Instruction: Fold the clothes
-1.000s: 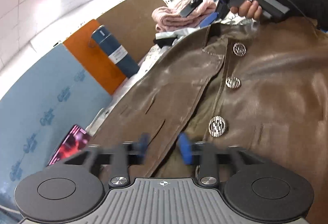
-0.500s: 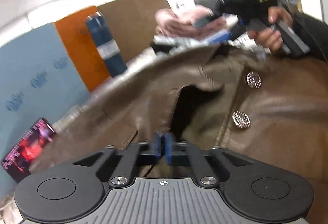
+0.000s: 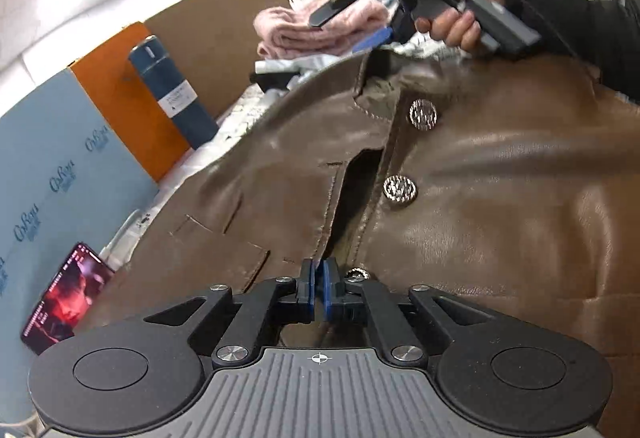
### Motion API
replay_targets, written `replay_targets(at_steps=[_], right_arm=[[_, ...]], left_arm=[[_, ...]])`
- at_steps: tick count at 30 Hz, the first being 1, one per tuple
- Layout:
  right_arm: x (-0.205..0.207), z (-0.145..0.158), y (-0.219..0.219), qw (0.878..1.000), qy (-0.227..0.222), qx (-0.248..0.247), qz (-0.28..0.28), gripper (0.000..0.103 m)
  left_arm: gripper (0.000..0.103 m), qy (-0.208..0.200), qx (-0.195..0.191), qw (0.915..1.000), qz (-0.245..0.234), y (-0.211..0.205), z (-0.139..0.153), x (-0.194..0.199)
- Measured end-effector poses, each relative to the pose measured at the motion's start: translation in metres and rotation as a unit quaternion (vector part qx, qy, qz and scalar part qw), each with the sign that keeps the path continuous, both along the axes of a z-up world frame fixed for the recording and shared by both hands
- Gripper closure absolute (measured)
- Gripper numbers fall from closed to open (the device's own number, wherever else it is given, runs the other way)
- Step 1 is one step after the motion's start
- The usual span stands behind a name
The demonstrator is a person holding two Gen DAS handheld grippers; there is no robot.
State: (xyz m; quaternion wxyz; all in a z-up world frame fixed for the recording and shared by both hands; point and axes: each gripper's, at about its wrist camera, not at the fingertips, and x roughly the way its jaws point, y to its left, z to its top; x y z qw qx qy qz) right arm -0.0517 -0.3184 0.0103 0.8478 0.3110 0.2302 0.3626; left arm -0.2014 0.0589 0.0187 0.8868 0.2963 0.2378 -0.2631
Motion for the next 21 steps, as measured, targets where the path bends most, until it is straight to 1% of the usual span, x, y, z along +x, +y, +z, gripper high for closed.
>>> replay_targets(at_steps=[1,2,3,4,5,6,7,10,12,13,15,16,18,20,21], right_arm=[[0.000,0.000,-0.001,1.000,-0.002,0.006,0.001,0.003],[0.000,0.000,-0.002,1.000,-0.003,0.012,0.002,0.003],[-0.001,0.001,-0.003,1.000,-0.005,0.019,0.003,0.003],[0.001,0.000,-0.001,1.000,-0.001,0.012,0.007,0.003],[0.002,0.000,0.002,1.000,0.005,0.001,0.011,0.003],[0.004,-0.001,0.006,1.000,0.011,-0.011,0.016,0.003],[0.006,-0.001,0.009,0.999,0.017,-0.022,0.020,0.003],[0.011,-0.003,0.020,0.997,0.035,-0.055,0.033,0.003],[0.016,-0.008,0.028,0.994,0.055,-0.095,0.024,0.003],[0.016,-0.009,0.030,0.993,0.054,-0.106,0.022,0.003],[0.014,-0.007,0.035,0.991,0.043,-0.124,0.020,0.003],[0.012,-0.006,0.037,0.991,0.038,-0.130,0.019,0.003],[0.009,-0.004,0.037,0.991,0.029,-0.131,0.017,0.003],[0.002,0.004,0.034,0.990,0.007,-0.140,-0.004,0.003],[-0.006,0.011,0.036,0.988,-0.015,-0.154,-0.007,0.003]], left_arm=[[0.087,-0.003,-0.017,0.9998,-0.001,0.003,0.004,0.000],[0.083,-0.008,-0.037,0.9993,-0.002,0.007,0.008,-0.001],[0.069,-0.014,-0.057,0.9982,0.007,0.009,0.011,0.000],[0.051,-0.020,-0.077,0.9966,0.020,0.012,0.013,0.002],[0.042,-0.027,-0.097,0.9943,0.033,0.015,0.015,0.003],[0.031,-0.030,-0.114,0.9919,0.049,0.017,0.016,0.006],[0.028,-0.028,-0.122,0.9899,0.067,0.019,0.015,0.008],[0.028,-0.012,-0.104,0.9883,0.111,0.022,0.006,0.017],[0.028,-0.002,-0.093,0.9866,0.134,0.026,0.000,0.019],[0.028,-0.001,-0.091,0.9852,0.145,0.029,-0.001,0.019],[0.026,-0.006,-0.093,0.9820,0.164,0.036,-0.003,0.013],[0.022,-0.011,-0.096,0.9802,0.173,0.041,-0.002,0.010],[0.018,-0.024,-0.106,0.9756,0.191,0.051,-0.001,0.003],[0.017,-0.040,-0.124,0.9683,0.213,0.063,0.001,-0.004],[0.016,-0.050,-0.136,0.9627,0.229,0.070,0.003,-0.007]])
